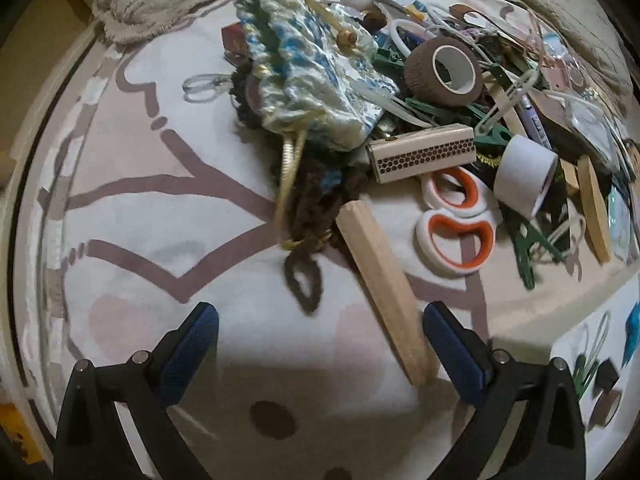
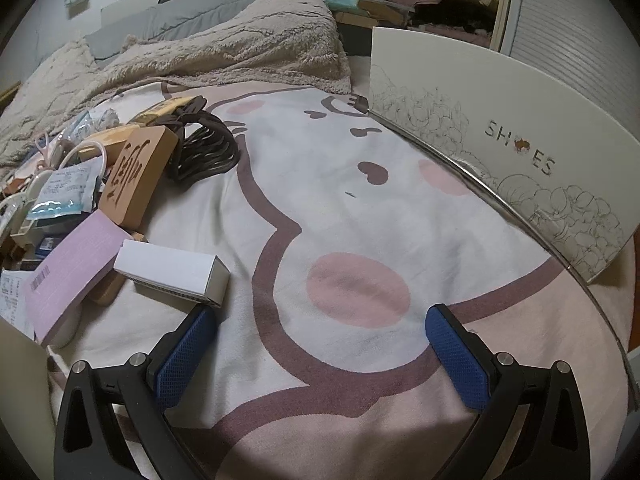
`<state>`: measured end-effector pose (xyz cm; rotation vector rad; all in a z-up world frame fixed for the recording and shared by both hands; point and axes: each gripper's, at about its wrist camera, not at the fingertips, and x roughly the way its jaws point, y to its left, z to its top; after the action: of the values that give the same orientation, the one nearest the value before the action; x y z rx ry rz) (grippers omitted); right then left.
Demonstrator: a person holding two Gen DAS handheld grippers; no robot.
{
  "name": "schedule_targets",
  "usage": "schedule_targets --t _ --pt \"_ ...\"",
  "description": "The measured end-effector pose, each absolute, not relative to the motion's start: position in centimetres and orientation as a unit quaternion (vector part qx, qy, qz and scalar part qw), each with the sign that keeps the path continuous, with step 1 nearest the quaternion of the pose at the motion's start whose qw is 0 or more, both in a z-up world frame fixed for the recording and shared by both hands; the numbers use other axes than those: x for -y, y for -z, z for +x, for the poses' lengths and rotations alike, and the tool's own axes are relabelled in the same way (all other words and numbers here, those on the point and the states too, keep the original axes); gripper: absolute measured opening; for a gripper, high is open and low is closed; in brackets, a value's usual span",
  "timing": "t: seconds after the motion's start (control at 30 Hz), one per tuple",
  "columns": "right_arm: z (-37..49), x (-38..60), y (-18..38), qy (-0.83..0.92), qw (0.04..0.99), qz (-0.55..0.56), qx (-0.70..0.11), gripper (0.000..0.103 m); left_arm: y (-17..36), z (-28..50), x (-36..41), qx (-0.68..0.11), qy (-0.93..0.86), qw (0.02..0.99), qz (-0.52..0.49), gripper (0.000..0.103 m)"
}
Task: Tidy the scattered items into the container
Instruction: 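Move the left gripper to the wooden stick while the right approaches the white rectangular box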
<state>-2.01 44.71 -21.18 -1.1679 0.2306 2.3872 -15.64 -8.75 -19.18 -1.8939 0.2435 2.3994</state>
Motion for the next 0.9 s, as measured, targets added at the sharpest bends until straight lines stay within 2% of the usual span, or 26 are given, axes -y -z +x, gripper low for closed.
schedule_targets --t 0.27,0.7,0.9 --pt "-1.6 -44.7 20.7 -0.882 0.207 -0.413 -0.096 0.103 17.8 -14.6 9.2 -0.163 -0.789 0.001 -0.592 0.103" --pt "-3.6 -40.0 17.7 -0.893 0.158 -0.421 -0.017 0.103 15.8 -13.1 8.3 -0.106 -0.808 0.086 -0.574 0.103" --pt "-5.6 -40.1 18.1 -0.883 0.153 -0.441 -0.055 0.103 17.8 -12.8 5.9 -0.131 -0.789 0.098 -0.592 0.103"
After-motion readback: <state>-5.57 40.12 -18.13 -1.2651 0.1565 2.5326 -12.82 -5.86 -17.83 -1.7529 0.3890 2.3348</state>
